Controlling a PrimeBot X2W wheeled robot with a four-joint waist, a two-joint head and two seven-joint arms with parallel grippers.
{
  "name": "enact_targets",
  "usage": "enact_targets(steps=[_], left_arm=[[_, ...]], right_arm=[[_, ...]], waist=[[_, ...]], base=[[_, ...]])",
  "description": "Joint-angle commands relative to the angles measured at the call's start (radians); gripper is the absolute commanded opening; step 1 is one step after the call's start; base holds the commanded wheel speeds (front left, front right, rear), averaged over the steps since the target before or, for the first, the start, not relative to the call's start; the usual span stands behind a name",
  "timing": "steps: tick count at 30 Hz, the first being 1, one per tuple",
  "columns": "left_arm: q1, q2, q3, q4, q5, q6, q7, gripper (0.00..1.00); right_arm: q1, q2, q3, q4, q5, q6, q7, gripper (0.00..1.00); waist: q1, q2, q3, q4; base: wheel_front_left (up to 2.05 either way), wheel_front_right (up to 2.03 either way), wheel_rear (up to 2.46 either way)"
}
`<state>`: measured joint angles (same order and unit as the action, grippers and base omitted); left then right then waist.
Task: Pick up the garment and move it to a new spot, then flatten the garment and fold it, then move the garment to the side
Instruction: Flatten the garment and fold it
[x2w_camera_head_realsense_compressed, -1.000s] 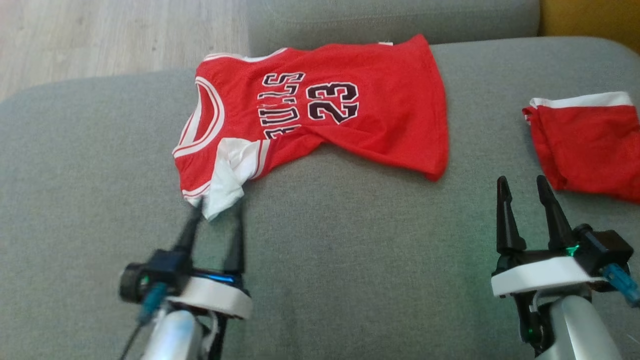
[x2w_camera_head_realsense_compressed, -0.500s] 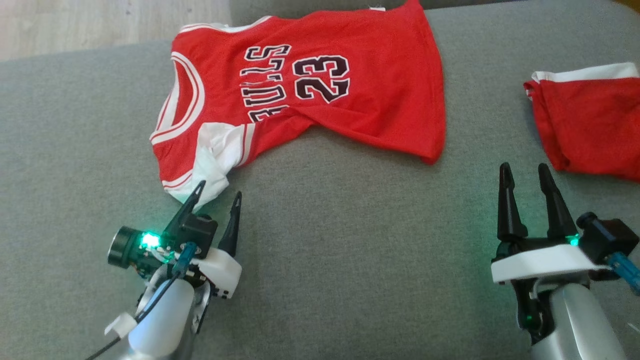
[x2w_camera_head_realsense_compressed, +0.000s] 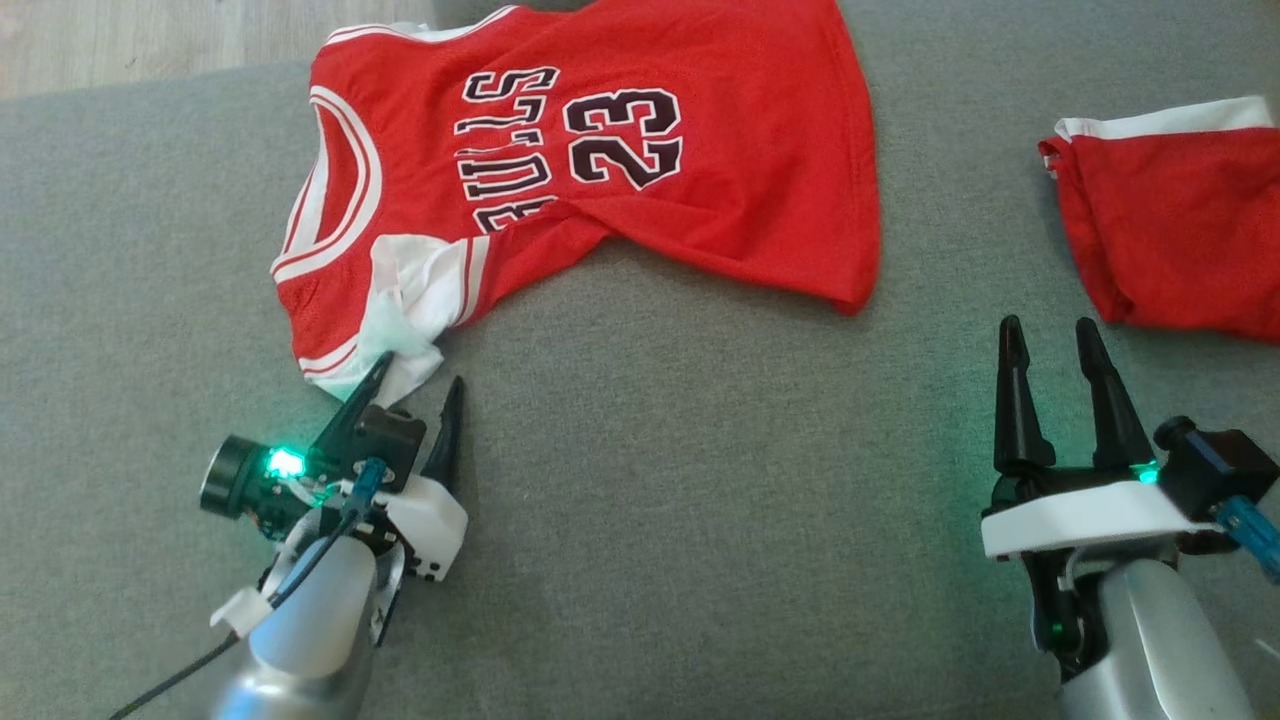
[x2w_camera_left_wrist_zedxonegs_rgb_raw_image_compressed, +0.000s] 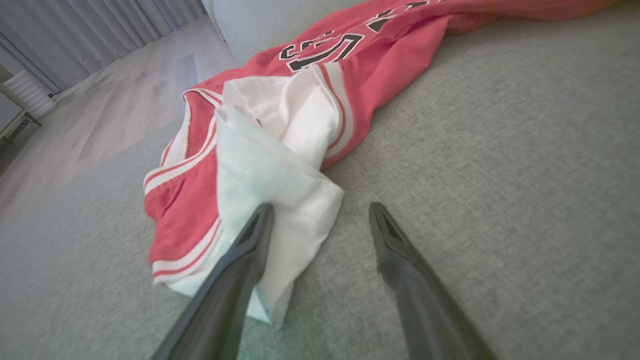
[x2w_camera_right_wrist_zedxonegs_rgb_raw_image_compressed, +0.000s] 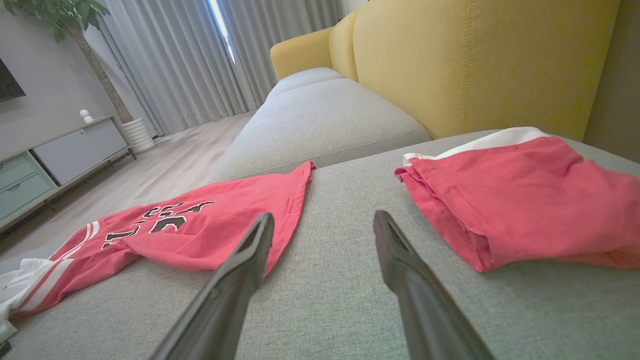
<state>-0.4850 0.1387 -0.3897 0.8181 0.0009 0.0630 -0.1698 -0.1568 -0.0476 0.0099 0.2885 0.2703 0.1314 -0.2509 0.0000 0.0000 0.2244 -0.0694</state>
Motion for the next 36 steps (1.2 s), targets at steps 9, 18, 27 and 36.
enact_targets(steps=[9,18,27,36], left_arm=[[-0.068,0.021,0.013,0.037,-0.017,-0.002,-0.022,0.0],[-0.057,0.019,-0.002,0.023,-0.036,-0.025,-0.069,0.0],[0.044,0.064,-0.081,-0.135,-0.016,-0.106,-0.089,0.0],[0.12,0.195,-0.152,-0.227,0.021,-0.16,-0.028,0.0]], right_arm=[[-0.043,-0.003,0.021,-0.016,-0.003,-0.001,-0.011,1.0],[-0.036,-0.003,0.022,0.009,-0.007,-0.001,-0.011,1.0],[-0.006,-0.003,0.01,0.043,-0.006,-0.001,-0.011,1.0],[-0.004,-0.003,0.012,0.07,-0.001,-0.001,-0.01,1.0]], waist=[[0.0,0.0,-0.005,0.004],[0.0,0.0,-0.05,0.018],[0.0,0.0,-0.135,0.059],[0.0,0.0,-0.167,0.097]], base=[[0.0,0.0,0.0],[0.0,0.0,0.0],[0.0,0.0,0.0],[0.0,0.0,0.0]])
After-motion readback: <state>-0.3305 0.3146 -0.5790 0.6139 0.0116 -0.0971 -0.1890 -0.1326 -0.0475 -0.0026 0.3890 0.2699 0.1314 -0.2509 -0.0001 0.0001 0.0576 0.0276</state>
